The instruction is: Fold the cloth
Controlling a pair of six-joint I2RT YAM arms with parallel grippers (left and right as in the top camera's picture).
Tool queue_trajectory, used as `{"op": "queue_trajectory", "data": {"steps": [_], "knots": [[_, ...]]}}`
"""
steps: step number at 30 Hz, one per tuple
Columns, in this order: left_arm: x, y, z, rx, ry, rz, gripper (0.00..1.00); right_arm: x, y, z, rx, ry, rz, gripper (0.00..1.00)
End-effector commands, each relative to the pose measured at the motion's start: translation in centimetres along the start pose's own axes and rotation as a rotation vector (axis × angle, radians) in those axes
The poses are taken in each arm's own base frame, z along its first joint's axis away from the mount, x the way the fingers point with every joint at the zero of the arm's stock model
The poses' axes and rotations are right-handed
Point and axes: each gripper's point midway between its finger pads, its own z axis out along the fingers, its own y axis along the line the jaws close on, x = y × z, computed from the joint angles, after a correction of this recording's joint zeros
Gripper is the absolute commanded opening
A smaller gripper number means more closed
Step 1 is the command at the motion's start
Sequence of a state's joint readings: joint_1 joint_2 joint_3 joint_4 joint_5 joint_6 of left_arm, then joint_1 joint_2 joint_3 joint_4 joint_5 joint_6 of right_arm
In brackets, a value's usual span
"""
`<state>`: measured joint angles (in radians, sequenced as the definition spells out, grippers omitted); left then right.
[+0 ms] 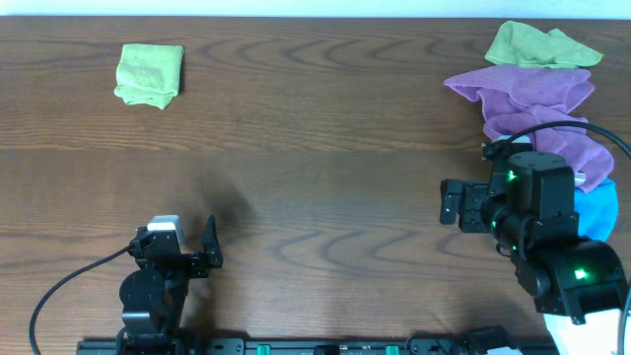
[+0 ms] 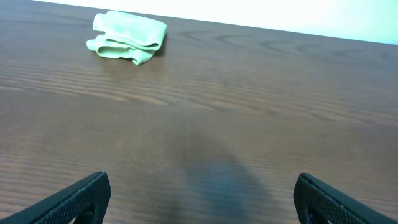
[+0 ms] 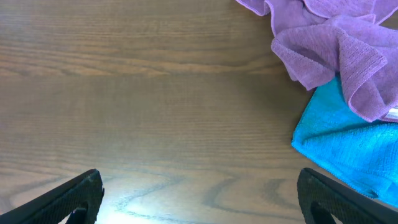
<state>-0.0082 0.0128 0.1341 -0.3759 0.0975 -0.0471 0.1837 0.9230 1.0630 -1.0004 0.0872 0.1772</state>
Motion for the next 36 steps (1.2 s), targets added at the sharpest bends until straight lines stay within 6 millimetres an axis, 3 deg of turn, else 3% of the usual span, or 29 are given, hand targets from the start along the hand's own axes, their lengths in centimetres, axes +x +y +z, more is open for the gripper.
{"op": "queue_trajectory", "data": {"steps": [1,5,10,15,22,32,36], "knots": [[0.8,0.5,0.3,-0.021,0.012,0.017,0.95,0.0,0.1,0.0,0.002,-0.003,-0.015,0.99],[0.8,0.5,0.3,-0.021,0.012,0.017,0.95,-0.1,-0.6,-0.3,0.042,-0.016,-0.058,0.99],[0.8,0.5,0.3,-0.021,0.012,0.017,0.95,-0.7,-2.5,-1.3,0.082,-0.218,-0.029,0.99],[0.8,0.5,0.3,-0.021,0.012,0.017,0.95,2.4,-3.4,0.4,0.081,-0.388,0.002,0.99],[0.8,0.5,0.3,-0.021,0.012,0.017,0.95,6.6,-4.2,2.9,0.084,-0.478,0.021,0.99],[0.8,0.5,0.3,-0.021,0.012,0.017,0.95,9.7,-4.3,6.0,0.078,-0.494,0.022,0.99],[0.8,0.5,0.3,-0.021,0.012,0.017,0.95,9.8,-4.2,6.2,0.069,-0.492,0.018,0.99]]}}
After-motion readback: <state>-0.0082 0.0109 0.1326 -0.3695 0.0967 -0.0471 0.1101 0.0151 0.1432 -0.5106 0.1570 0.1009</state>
